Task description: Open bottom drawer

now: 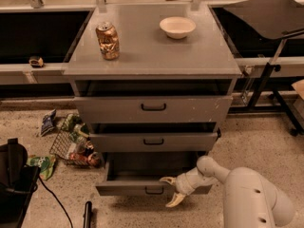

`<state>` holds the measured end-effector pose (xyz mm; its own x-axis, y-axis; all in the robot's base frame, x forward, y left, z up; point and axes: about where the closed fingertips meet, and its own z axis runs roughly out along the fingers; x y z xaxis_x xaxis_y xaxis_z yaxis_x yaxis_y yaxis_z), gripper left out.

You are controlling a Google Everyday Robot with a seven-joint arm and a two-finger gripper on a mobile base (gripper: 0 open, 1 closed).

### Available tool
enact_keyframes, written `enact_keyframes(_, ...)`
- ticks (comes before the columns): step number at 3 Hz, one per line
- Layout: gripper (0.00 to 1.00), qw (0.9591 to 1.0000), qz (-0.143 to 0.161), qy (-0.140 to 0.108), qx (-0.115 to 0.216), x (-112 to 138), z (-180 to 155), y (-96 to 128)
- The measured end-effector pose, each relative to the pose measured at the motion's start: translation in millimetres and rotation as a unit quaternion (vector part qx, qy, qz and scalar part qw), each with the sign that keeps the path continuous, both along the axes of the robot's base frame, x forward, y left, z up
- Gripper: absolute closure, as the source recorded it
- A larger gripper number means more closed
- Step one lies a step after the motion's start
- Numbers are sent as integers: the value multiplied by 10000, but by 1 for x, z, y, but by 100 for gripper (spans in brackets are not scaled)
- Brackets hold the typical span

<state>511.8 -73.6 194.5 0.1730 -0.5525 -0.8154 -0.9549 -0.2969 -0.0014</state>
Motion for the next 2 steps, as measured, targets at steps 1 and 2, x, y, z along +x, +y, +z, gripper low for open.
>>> enact_keyframes(1, 64, 9999, 17, -134, -62, -5, 16, 1)
enact_keyframes(2, 88, 9998, 40, -169, -69, -8, 22, 2)
